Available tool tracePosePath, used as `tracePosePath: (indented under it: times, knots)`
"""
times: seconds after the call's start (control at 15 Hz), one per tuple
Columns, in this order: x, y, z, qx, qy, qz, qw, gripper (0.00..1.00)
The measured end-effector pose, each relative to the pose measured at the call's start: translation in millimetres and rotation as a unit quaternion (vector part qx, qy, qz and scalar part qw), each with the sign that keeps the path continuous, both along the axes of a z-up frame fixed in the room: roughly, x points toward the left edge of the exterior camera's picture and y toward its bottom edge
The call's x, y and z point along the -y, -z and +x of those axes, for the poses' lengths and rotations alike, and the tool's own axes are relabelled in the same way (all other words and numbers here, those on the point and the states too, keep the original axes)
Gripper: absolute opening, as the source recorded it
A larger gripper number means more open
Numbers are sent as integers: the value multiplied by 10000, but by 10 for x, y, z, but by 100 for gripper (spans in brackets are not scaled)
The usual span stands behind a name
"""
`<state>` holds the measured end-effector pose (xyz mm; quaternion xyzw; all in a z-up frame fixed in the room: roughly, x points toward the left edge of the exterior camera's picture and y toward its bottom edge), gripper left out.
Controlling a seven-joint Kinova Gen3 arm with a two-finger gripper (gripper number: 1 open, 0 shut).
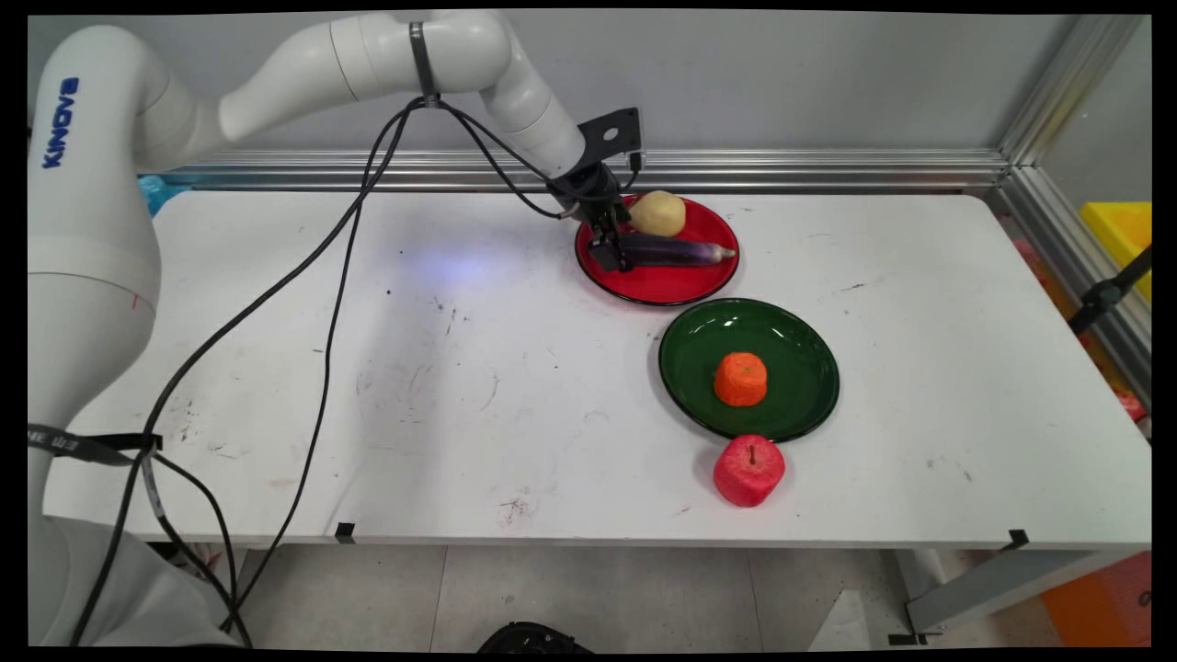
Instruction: Place the picked object on the red plate
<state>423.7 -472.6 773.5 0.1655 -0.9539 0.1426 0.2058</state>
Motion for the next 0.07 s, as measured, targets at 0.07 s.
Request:
tracePosePath:
  times: [0.07]
  knots:
    - [-3,-8,0,-9,-20,12,10000,100]
